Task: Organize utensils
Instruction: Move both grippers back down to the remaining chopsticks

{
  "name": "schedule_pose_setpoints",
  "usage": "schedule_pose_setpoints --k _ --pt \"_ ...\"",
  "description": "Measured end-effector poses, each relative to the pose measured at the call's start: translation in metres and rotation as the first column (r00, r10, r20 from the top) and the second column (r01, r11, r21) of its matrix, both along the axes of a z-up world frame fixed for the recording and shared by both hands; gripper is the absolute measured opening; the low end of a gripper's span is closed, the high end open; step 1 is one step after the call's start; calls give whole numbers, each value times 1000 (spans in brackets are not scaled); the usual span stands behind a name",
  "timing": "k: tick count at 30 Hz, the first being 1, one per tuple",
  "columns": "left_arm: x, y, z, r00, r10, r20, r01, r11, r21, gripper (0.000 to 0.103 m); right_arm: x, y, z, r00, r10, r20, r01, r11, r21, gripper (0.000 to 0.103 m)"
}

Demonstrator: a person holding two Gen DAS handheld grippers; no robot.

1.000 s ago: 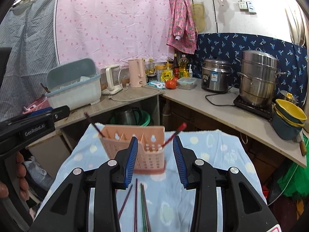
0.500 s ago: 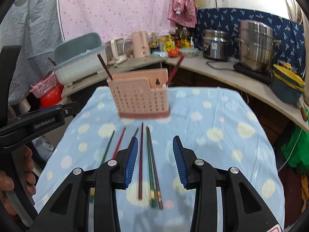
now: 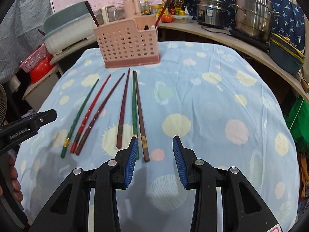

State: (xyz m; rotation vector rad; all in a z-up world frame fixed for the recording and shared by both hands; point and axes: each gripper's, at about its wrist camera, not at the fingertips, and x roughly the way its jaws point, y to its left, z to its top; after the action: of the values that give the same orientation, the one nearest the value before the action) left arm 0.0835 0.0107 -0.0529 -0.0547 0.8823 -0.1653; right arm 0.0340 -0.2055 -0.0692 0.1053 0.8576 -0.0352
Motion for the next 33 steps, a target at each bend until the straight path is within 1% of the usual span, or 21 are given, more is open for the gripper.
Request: schedule_pose_setpoints --k 3,8,14,18,23,26,29,32,33 --pt "-4 4 -13 1000 3 -21 -3 1000 7 44 2 0 -11 1000 0 -25 0 1000 10 37" --pt "-12 5 -27 999 -6 -43 7 1000 7 44 6 6 -19 999 10 -41 -10 1000 5 37" --pt "-14 -1 -36 998 -29 -60 30 999 22 44 10 10 -25 998 19 -53 -19 1000 -1 35" --pt "-12 -2 -42 997 -25 -78 27 999 27 44 12 11 -28 998 21 -60 -21 1000 1 34" --pt "-12 -5 -45 997 -25 -73 28 998 51 44 13 12 -29 998 25 -61 -25 1000 0 34" --pt "-11 -6 -46 998 -24 -66 28 998 59 43 14 14 -31 997 33 -67 -33 999 0 31" --pt "-11 -7 -47 998 -28 -56 33 997 76 43 17 17 -34 996 39 -78 -39 999 -5 24" --pt "-12 -7 -47 998 -31 -48 35 996 79 43 17 17 -34 996 38 -76 -39 999 -8 23" --pt "-13 -8 -47 998 -34 -45 38 996 80 41 18 17 -34 996 38 -75 -39 999 -8 21"
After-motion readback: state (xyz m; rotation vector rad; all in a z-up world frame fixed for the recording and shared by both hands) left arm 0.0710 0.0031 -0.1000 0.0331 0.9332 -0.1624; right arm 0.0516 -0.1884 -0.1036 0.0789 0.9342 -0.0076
